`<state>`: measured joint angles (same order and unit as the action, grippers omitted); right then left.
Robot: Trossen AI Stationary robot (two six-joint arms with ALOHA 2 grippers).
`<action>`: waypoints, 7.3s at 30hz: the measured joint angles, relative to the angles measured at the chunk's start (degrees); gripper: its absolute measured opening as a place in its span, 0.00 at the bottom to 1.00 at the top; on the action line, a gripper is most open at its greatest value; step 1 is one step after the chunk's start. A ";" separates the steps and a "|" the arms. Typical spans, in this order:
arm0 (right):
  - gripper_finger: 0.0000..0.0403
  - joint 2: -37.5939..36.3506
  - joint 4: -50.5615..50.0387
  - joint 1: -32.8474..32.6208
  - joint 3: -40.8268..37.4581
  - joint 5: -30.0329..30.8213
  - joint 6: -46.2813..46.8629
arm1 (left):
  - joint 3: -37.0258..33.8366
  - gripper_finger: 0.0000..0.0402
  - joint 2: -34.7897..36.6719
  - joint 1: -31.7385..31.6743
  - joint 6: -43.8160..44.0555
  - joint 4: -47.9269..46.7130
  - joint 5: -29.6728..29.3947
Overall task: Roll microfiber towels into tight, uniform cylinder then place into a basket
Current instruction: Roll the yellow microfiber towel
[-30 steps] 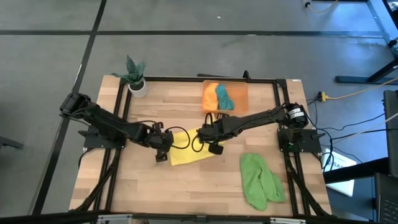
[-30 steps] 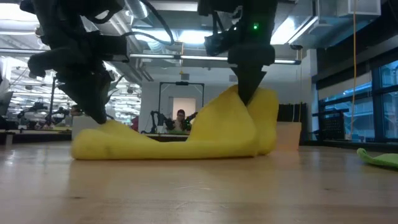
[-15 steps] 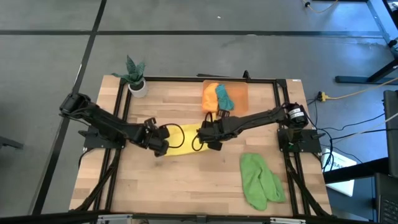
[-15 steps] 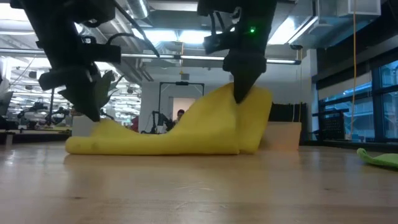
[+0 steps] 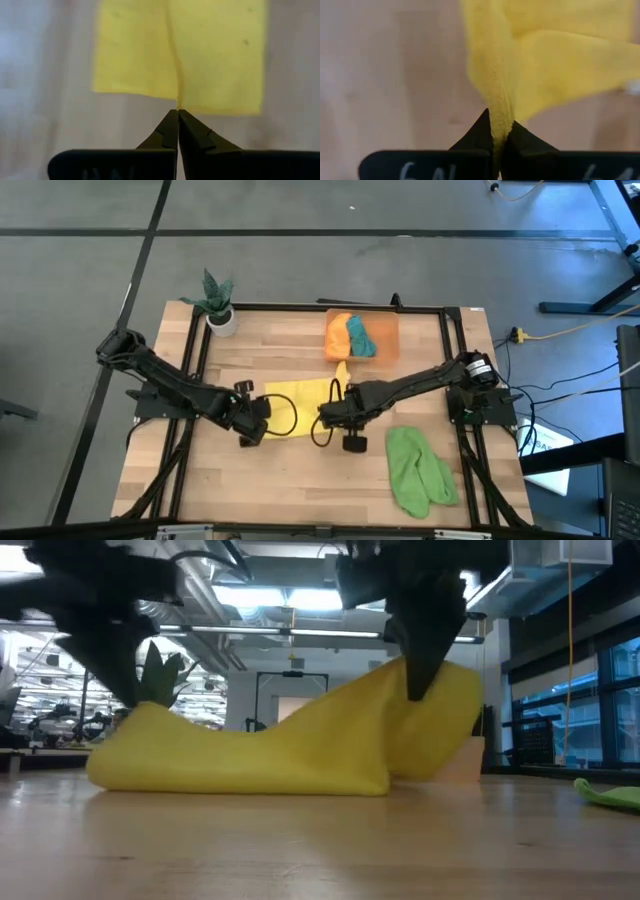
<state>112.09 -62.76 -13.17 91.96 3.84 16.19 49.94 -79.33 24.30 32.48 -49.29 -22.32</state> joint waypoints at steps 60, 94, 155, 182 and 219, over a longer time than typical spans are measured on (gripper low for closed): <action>0.33 9.52 6.86 -24.66 -1.49 8.51 21.42 | -1.14 0.00 -0.59 15.10 1.89 6.84 7.86; 0.32 13.99 3.10 -23.21 -1.31 11.36 26.96 | -1.14 0.00 -0.59 15.10 1.93 6.99 7.58; 0.00 8.78 -27.24 -5.24 42.07 44.54 6.69 | 38.55 0.00 9.33 7.24 2.59 -40.73 -23.44; 0.00 8.72 -27.26 3.99 41.99 31.96 6.00 | 33.13 0.00 18.16 -11.43 -1.91 -40.68 -20.82; 0.00 8.79 -10.45 -9.03 11.47 7.03 15.84 | -7.02 0.00 18.14 17.61 29.03 -3.96 11.17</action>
<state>120.88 -73.21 -22.21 103.44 10.87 32.03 42.92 -61.19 41.91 61.51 -53.25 -11.15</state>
